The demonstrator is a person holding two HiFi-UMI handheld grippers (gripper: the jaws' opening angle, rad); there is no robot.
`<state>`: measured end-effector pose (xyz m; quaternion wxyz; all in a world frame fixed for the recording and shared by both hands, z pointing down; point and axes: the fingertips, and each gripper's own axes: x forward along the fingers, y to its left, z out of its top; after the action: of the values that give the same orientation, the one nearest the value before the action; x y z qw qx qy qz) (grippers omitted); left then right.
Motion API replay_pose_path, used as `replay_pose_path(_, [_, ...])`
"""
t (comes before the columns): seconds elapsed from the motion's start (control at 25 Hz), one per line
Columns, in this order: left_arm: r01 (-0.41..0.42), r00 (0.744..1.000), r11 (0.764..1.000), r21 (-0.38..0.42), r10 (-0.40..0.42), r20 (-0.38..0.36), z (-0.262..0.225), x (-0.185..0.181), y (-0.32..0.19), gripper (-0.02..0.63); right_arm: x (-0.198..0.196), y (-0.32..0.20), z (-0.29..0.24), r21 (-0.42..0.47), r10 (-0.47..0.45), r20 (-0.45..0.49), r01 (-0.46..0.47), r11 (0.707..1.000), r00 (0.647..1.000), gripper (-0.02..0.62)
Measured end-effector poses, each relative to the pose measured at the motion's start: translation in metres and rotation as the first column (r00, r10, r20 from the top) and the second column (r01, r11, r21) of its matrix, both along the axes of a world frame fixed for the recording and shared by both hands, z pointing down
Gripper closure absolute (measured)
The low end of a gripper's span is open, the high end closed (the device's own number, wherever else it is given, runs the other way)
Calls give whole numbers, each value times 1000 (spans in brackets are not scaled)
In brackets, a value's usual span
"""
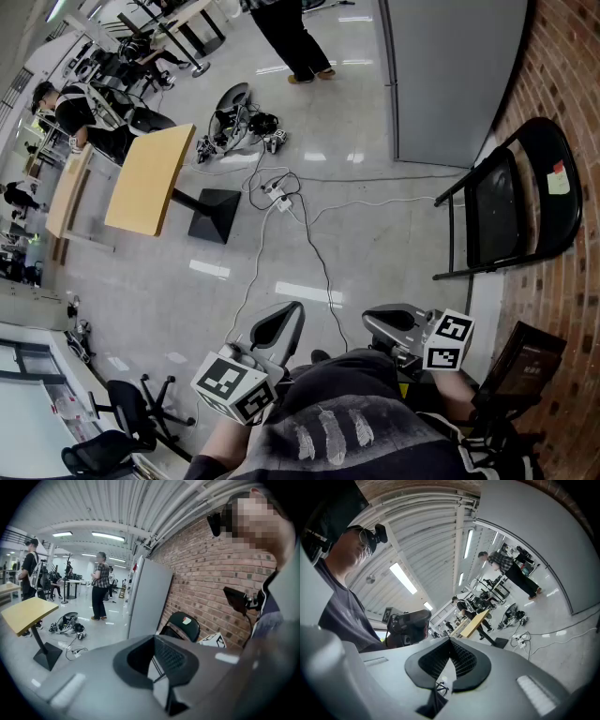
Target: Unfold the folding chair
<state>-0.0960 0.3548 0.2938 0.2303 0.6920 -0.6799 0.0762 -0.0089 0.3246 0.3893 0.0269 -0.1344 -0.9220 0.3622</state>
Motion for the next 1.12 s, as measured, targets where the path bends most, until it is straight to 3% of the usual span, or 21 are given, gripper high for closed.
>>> replay_pose_path(0.16, [-60, 998, 998, -2, 60, -26, 6, 5, -13, 604, 5, -22, 4, 20, 52, -31, -52, 998, 998, 595])
replay_pose_path(0.28, [-106, 994, 994, 1, 106, -23, 11, 3, -23, 604, 2, -26, 11, 95, 80, -96, -70, 993, 992, 594])
replay_pose_path(0.52, [-158, 987, 983, 93, 160, -20, 6, -35, -34, 603, -46, -8, -4, 203, 25, -122, 1, 979, 992, 594])
replay_pose_path(0.68, [-158, 984, 978, 138, 167, -55, 0, -77, -30, 604, -90, 10, -15, 318, 0, -174, 56, 946, 985, 594])
replay_pose_path(0.84, [-117, 984, 976, 182, 138, -112, -5, -124, -22, 604, -142, 40, -28, 408, -121, -206, 198, 891, 971, 594])
replay_pose_path(0.96, [-63, 991, 977, 202, 86, -105, -12, -168, -4, 604, -191, 62, -37, 437, -213, -215, 288, 852, 953, 595])
replay_pose_path(1.12, [-25, 991, 976, 216, 52, -123, -21, -200, 22, 604, -225, 86, -48, 435, -262, -235, 342, 833, 936, 595])
